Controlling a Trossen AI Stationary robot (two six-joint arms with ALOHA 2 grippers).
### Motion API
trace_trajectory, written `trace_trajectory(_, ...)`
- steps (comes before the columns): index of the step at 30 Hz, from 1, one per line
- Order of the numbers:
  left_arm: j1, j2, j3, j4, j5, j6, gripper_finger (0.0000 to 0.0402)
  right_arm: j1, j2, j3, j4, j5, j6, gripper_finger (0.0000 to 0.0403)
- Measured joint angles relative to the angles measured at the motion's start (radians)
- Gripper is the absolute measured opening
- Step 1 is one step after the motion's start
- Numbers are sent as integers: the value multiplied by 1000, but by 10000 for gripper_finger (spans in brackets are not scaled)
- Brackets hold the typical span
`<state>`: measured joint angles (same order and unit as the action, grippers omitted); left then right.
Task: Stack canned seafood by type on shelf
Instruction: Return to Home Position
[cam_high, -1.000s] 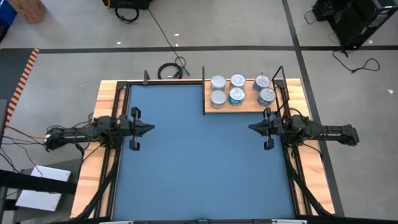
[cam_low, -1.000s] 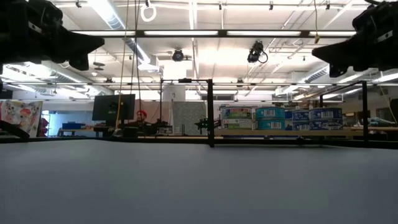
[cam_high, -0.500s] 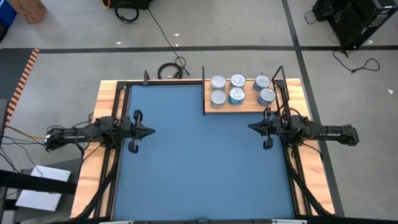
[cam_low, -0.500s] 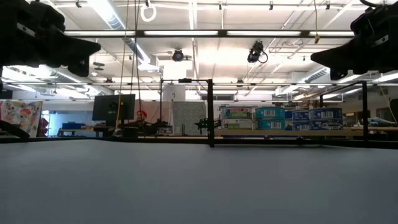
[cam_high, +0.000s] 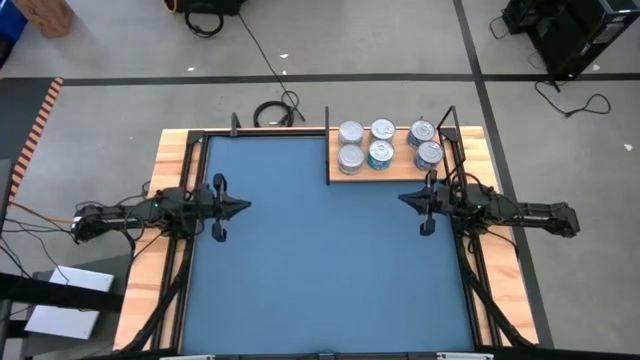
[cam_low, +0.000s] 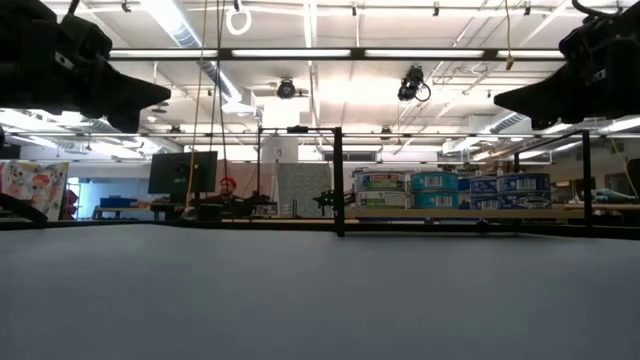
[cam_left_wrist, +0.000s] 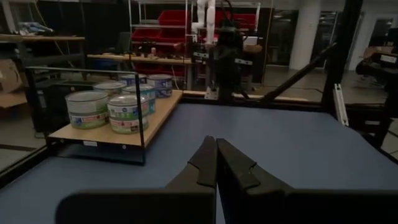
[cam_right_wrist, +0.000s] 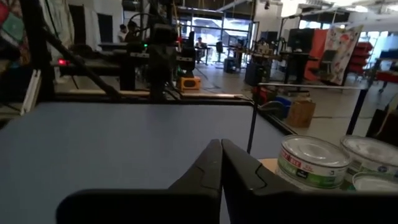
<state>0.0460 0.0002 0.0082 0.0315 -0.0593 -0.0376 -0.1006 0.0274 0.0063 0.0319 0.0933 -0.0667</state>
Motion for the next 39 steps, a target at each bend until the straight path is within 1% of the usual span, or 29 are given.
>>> trace_trajectory(4, 0, 0, 0, 4, -6, -9, 5, -1, 6, 0, 3, 7, -68, 25)
trace_trajectory(7, 0, 0, 0, 18, -35, -22, 5, -1, 5, 0, 41, 93, -89, 25)
trace_trajectory(9, 0, 0, 0, 24, -49, -17, 5, -1, 5, 0, 22, 130, -91, 23)
trace_trajectory(14, 0, 0, 0, 23, -53, 33, 5, -1, 5, 0, 27, 133, -91, 17)
trace_trajectory(39, 0, 0, -1, 24, -53, 33, 5, -1, 5, 0, 26, 133, -91, 27)
